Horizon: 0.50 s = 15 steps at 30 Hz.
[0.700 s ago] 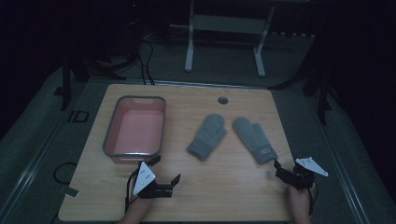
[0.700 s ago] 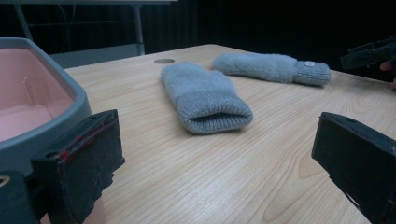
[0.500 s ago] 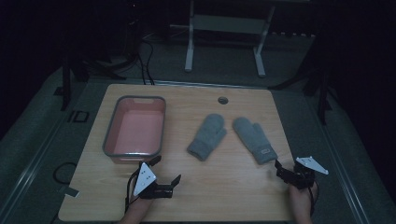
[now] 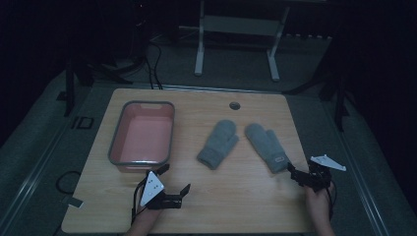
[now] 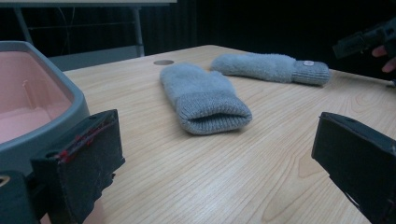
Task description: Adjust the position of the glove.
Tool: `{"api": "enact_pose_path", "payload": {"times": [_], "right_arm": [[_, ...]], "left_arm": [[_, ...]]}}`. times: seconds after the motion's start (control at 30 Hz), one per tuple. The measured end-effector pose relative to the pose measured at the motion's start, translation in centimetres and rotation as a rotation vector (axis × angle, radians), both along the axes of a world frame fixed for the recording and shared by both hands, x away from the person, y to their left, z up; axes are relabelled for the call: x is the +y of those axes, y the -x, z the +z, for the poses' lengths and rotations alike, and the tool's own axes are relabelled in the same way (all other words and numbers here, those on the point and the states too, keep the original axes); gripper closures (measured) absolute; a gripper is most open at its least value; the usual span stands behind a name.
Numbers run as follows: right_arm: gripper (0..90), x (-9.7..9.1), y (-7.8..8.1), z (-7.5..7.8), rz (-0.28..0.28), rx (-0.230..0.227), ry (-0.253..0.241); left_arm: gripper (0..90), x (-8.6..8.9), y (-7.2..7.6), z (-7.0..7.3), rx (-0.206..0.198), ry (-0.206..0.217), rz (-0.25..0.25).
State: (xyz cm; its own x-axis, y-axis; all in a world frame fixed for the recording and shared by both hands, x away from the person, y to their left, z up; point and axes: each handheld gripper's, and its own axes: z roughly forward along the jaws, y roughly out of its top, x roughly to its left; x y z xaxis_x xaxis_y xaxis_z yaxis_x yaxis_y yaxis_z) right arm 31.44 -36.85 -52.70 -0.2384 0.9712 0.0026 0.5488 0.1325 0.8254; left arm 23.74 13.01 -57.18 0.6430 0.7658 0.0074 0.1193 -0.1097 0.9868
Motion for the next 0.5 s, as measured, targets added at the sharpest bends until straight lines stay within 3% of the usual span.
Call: {"api": "enact_pose_path", "payload": {"times": [0.3, 0.5], "right_arm": [[12.8, 2.6, -2.3, 2.1, 0.092, 0.006, 0.032], [12.6, 4.9, -3.9, 3.5, 0.158, -0.015, 0.054]], "left_arm": [[2.2, 0.1, 0.0, 0.0, 0.006, 0.009, -0.001], [2.2, 0.1, 0.0, 0.0, 0.005, 0.009, -0.001]]}}
